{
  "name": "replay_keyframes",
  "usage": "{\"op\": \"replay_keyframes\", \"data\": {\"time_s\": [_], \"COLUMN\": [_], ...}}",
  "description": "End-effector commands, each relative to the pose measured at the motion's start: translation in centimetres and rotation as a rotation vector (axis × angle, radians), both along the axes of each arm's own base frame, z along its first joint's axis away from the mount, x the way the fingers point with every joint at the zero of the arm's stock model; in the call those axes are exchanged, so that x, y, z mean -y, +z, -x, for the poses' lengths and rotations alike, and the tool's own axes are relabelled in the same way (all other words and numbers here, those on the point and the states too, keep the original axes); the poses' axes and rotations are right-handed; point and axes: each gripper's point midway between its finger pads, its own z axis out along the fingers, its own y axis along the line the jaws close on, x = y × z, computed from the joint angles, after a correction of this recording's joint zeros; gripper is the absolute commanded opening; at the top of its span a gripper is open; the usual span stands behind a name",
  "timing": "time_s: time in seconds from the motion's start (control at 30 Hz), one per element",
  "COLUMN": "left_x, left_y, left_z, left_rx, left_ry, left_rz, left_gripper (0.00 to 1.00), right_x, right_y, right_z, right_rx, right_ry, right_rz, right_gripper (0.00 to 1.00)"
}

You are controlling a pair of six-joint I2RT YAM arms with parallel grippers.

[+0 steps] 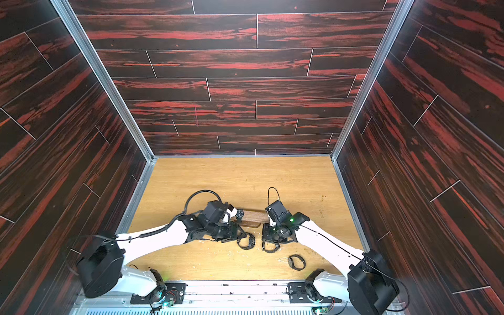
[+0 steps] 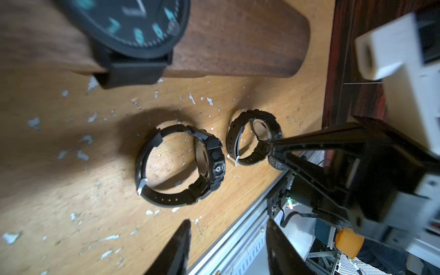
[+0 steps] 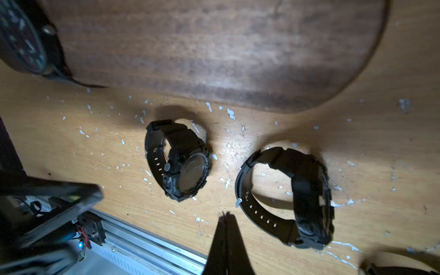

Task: Place watch on stand
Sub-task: Pick up the watch at the center of the board.

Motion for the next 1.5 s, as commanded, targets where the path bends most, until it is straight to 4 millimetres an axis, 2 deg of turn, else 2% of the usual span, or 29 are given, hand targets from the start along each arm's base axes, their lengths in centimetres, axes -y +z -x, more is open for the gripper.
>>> {"op": "replay_keyframes", "data": {"time_s": [0.0, 0.4, 0.63, 0.9, 1.13, 1.47], "left_x": [0.9, 2.6, 3.6, 4.3, 3.8, 3.0], "left_y": [-0.3, -3.4, -4.2, -4.2, -4.9, -3.3], "left_z": [-0.8, -1.0, -1.2, -1.1, -0.5, -0.1], "left_rx": [0.017, -0.029, -0.046, -0.042, -0.037, 0.027], "left_ry": [0.007, -0.021, -0.028, -0.038, -0.046, -0.044], "left_rz": [-0.021, -0.081, -0.077, -0.073, -0.119, -0.169], "left_gripper": [0.51, 0.51, 0.48, 0.4, 0.33, 0.34], "right_x": [0.1, 1.1, 1.2, 1.6, 1.5, 1.6], "right_y": [0.1, 0.1, -0.2, -0.5, -0.6, -0.6], "right_z": [0.7, 1.6, 1.7, 1.6, 1.5, 1.7], "right_rx": [-0.017, -0.013, -0.019, -0.023, -0.025, -0.026], "right_ry": [-0.005, -0.013, -0.01, -0.012, -0.014, -0.022], "right_rz": [-0.015, -0.007, -0.012, -0.015, -0.026, -0.033], "right_gripper": [0.01, 0.01, 0.01, 0.01, 0.01, 0.02]}}
